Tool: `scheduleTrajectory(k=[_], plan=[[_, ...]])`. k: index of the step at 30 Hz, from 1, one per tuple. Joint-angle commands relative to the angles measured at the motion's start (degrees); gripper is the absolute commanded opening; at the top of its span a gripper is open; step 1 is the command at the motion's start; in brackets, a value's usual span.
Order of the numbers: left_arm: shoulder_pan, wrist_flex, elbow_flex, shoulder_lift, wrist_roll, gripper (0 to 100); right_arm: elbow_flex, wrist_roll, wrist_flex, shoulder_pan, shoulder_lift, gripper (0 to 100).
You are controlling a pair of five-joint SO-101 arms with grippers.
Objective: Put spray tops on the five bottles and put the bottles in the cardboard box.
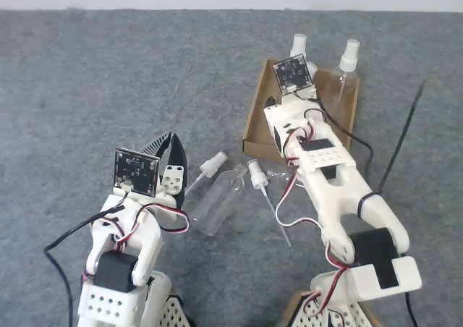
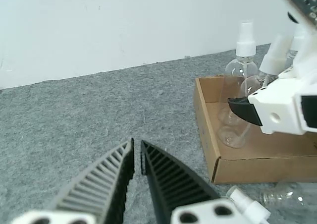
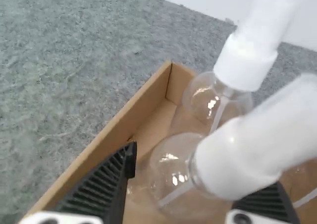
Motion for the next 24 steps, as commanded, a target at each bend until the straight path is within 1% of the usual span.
scheduleTrajectory(k=[1, 5, 16, 21, 24], plan=[[-0.18, -1.93, -0.48, 0.53, -0.26, 1, -6.07, -0.53, 4.7, -0.48, -0.84, 26.3], [-0.18, -1.93, -0.48, 0.53, -0.26, 1, -8.0, -0.53, 6.73, -0.48, -0.84, 26.3], [-0.18, -1.93, -0.48, 0.53, -0.26, 1, -8.62, -0.44, 6.99, -0.48, -1.8, 26.1], [-0.18, -1.93, -0.57, 0.53, -0.26, 1, -12.31, -0.44, 14.55, -0.57, -4.7, 26.2], [-0.18, -1.93, -0.57, 0.53, -0.26, 1, -14.77, -0.44, 17.36, -1.01, -4.97, 26.2]])
